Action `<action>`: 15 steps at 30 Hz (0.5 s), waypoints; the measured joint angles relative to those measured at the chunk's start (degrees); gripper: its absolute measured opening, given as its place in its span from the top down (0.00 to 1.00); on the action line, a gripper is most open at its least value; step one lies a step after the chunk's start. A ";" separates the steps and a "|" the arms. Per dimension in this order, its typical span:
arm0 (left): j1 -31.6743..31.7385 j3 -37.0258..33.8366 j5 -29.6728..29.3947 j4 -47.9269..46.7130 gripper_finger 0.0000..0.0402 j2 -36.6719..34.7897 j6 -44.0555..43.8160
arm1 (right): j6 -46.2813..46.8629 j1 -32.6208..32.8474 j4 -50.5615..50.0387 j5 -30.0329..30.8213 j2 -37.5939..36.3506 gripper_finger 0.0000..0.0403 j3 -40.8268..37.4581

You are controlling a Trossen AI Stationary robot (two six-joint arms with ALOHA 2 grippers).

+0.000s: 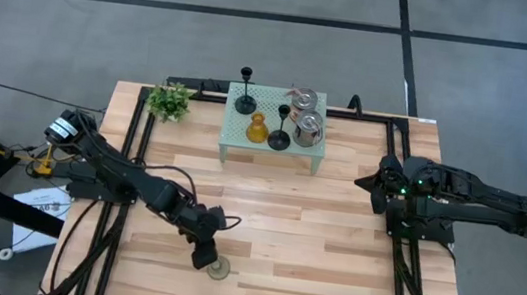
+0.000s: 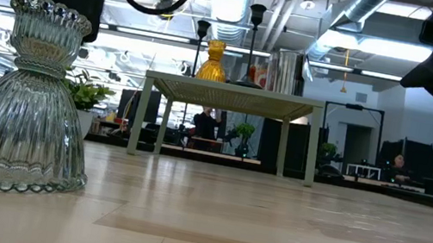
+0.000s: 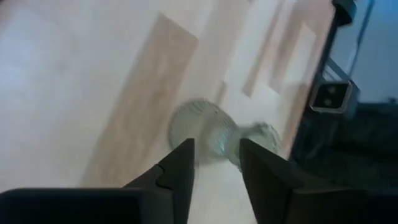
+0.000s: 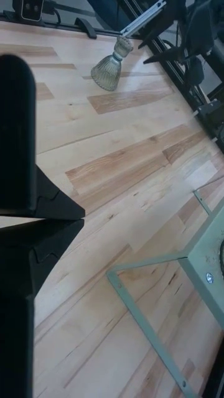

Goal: Pick & Place candle stick holders
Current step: Put the green glass candle holder on the shelf

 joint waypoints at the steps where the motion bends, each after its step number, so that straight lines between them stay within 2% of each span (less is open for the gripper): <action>1: -0.03 0.00 1.39 0.00 0.67 0.00 -0.45 | 0.00 0.00 0.00 0.01 -0.01 1.00 -0.01; 4: -0.50 0.00 3.97 0.07 0.63 0.02 -1.23 | -0.07 0.00 0.00 0.01 0.00 1.00 -0.01; 8: -1.52 0.00 4.45 1.17 0.60 0.04 -1.33 | -0.13 0.00 -0.02 0.01 0.00 1.00 0.00; 15: -1.86 -0.02 0.91 2.64 0.57 0.04 -1.34 | -0.55 0.00 -0.02 0.00 -0.02 1.00 0.00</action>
